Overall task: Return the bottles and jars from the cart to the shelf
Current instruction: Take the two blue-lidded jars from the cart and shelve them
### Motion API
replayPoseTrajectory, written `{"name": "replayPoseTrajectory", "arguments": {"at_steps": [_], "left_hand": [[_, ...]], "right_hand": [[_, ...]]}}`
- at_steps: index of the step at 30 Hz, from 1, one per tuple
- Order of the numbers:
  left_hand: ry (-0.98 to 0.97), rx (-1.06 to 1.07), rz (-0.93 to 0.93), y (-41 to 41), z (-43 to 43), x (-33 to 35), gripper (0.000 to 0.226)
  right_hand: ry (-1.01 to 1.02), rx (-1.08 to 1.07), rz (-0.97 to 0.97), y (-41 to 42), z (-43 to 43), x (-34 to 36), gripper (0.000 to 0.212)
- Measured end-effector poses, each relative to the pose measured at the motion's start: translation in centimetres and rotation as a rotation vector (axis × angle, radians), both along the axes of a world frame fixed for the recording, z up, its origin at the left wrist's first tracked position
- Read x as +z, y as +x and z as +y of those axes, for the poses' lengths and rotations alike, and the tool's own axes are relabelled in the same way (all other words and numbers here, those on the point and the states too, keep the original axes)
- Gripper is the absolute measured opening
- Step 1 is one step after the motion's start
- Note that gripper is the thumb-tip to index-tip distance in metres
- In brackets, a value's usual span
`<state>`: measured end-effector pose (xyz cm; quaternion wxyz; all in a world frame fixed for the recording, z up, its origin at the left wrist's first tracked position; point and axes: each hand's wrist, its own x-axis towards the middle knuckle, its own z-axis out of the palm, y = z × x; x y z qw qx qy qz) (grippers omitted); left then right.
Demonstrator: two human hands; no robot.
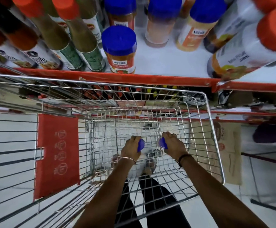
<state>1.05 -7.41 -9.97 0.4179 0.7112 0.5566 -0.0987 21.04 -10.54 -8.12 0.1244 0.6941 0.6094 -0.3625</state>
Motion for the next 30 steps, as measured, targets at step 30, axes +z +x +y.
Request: {"name": "replayPoseTrajectory", "arguments": {"at_steps": [30], "left_hand": [[0.808, -0.133, -0.287, 5.4, 11.9, 33.0, 0.057]], "right_hand": [[0.788, -0.171, 0.111, 3.8, 9.5, 34.3, 0.068]]}}
